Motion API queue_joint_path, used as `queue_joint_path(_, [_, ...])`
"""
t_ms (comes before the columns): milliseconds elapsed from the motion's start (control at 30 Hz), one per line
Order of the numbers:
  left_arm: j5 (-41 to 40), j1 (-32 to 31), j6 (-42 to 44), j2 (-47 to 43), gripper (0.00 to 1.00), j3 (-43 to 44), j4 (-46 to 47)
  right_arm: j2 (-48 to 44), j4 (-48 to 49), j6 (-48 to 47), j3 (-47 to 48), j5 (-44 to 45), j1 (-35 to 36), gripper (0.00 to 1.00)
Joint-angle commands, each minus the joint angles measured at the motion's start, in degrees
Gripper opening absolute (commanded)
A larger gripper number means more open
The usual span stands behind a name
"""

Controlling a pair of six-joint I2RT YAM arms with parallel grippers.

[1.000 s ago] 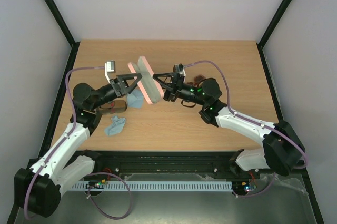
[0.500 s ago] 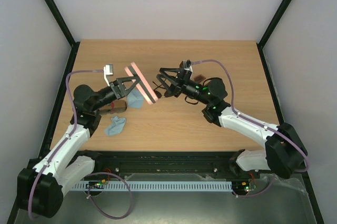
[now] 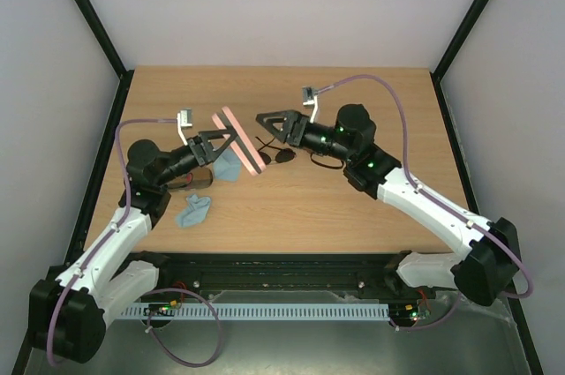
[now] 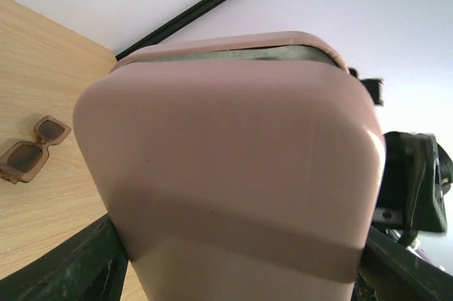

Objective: Organize the sunglasses
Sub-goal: Open the sunglasses case.

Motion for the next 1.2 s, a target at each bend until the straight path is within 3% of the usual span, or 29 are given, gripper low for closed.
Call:
queue_joint_path(0, [-0.55,0.13,1.99,0.62,0.47,3.99,-1.61,-0.72,-21.40,-25.53,3.50,-1.86,2.58,0.77])
queue_joint_path(100, [-0.61,0.13,2.11,1.26,0.47,5.00,-3.47,0.20,-27.20,-31.04,5.29,1.11,4.28,0.76])
queue_joint_path(433, [1.02,0.10,3.17,2.67,0.47,6.52,-6.37,3.55,-32.88,-32.98,7.41,7.26,4.91,0.63])
queue_joint_path(667, [3.97,0.13,3.89,2.27,0.44,7.08,-4.73,5.17,-39.17,-27.54,9.18,27.58,4.78,0.45])
queue_joint_path(833, [5.36,0.11,4.42,0.69,0.44,6.93,-3.29,5.62,-40.40,-22.34,9.25,32.89,4.79,0.43])
queue_joint_path(1033, [5.74,0.09,6.16,0.27,0.45,7.00,-5.00,2.02,-31.78,-26.31,8.29,20.24,4.86,0.58])
queue_joint_path(1167, [6.34,0.11,6.63,0.23,0.45,6.94,-5.10,3.56,-34.61,-29.19,10.37,22.28,4.75,0.61])
